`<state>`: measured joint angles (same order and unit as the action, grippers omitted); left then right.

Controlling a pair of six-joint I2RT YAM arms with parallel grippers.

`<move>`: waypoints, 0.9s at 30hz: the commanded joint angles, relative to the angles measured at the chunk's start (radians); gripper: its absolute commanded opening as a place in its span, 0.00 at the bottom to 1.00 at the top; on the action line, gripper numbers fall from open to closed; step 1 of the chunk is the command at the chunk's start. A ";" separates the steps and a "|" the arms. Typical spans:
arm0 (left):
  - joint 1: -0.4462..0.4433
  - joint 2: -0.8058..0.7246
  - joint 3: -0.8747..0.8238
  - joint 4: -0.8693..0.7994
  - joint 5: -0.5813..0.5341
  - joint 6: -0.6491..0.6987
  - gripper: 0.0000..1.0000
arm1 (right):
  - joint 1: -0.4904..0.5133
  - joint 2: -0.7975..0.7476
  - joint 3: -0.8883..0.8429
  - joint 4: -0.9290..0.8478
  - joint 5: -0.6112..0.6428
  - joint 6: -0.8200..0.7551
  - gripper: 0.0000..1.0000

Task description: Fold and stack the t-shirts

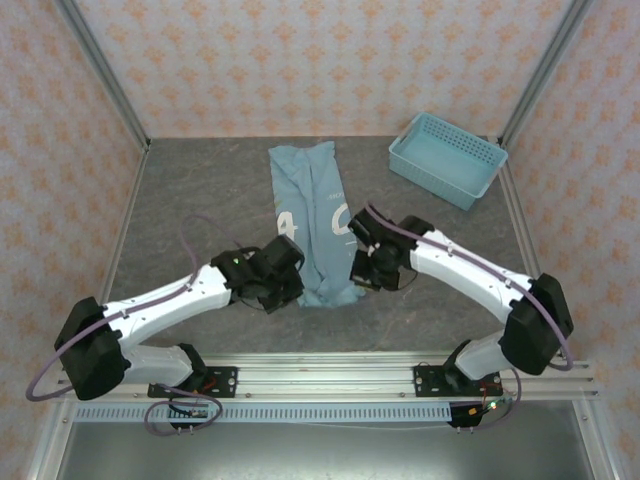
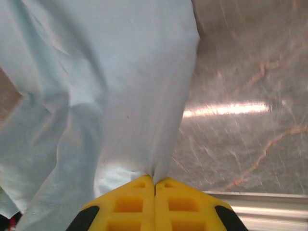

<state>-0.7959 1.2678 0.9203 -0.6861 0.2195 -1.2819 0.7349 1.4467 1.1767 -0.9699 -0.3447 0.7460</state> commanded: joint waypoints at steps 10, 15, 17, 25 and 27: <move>0.233 0.161 0.218 -0.033 0.005 0.167 0.00 | -0.150 0.273 0.367 -0.051 0.075 -0.144 0.00; 0.319 0.270 0.299 -0.018 0.029 0.225 0.00 | -0.188 0.415 0.505 -0.041 0.055 -0.173 0.00; 0.347 0.317 0.332 -0.016 0.037 0.248 0.00 | -0.200 0.474 0.559 -0.050 0.054 -0.184 0.00; 0.432 0.509 0.437 0.012 0.074 0.300 0.00 | -0.254 0.680 0.733 -0.060 0.037 -0.197 0.00; 0.447 0.552 0.464 0.030 0.088 0.307 0.00 | -0.263 0.726 0.782 -0.071 0.029 -0.205 0.00</move>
<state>-0.3679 1.7874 1.3392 -0.6785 0.2882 -1.0145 0.4877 2.1288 1.8927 -1.0065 -0.3172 0.5667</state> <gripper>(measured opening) 0.043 0.039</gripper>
